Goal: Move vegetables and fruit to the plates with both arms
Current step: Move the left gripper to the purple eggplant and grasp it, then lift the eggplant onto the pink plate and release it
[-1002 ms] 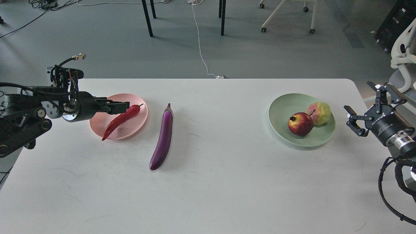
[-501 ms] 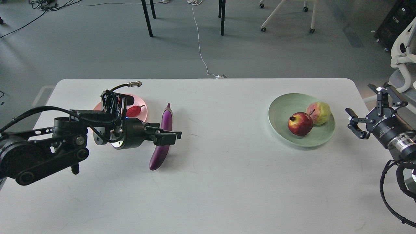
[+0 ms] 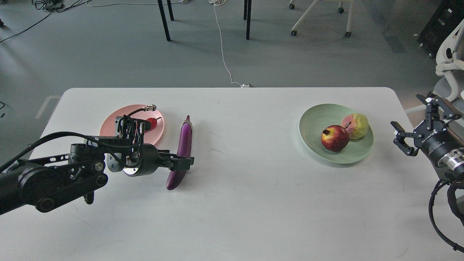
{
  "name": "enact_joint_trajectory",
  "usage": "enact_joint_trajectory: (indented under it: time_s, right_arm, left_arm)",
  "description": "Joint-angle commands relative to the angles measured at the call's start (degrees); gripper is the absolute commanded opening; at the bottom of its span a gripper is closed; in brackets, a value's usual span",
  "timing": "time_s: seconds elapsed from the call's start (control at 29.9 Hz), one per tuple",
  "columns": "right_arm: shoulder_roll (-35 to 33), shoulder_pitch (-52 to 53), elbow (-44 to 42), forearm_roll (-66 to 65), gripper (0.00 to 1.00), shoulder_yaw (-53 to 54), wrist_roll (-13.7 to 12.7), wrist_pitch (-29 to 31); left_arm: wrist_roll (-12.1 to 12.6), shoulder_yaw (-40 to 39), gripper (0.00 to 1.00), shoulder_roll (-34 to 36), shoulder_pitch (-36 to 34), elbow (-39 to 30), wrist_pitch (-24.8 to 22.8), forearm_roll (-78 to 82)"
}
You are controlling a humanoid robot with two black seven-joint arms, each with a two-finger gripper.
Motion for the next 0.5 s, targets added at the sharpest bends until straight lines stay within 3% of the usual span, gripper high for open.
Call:
enact_joint_trajectory:
  time_s: [0.0, 0.07, 0.1, 0.2, 0.23, 0.27, 0.47]
  right_arm:
    - [0.00, 0.00, -0.10, 0.07, 0.99, -0.01, 0.00, 0.00]
    - [0.00, 0.00, -0.10, -0.02, 0.99, -0.01, 0.00, 0.00]
    - [0.00, 0.00, -0.10, -0.02, 0.99, -0.01, 0.00, 0.00]
    - [0.00, 0.00, -0.10, -0.02, 0.99, -0.01, 0.00, 0.00]
    - [0.08, 0.00, -0.10, -0.02, 0.99, -0.01, 0.00, 0.00]
    - [0.08, 0.00, -0.10, -0.02, 0.99, -0.01, 0.00, 0.00]
    - [0.09, 0.00, -0.10, -0.02, 0.99, -0.01, 0.00, 0.00]
  left_arm:
    - [1.40, -0.01, 0.91, -1.26, 0.62, 2.06, -0.03, 0.02]
    - [1.58, -0.01, 0.84, -1.35, 0.62, 2.68, -0.20, 0.11]
    - [1.67, -0.01, 0.75, -1.44, 0.62, 2.86, -0.21, 0.11]
    - [2.37, -0.01, 0.37, -1.53, 0.62, 2.86, -0.21, 0.11]
    - [3.15, -0.01, 0.20, -1.70, 0.62, 2.86, -0.12, 0.11]
    - [3.86, -0.09, 0.11, -2.05, 0.62, 2.86, -0.03, 0.11]
    - [3.34, -2.20, 0.06, -1.44, 0.45, 0.58, 0.50, -1.38]
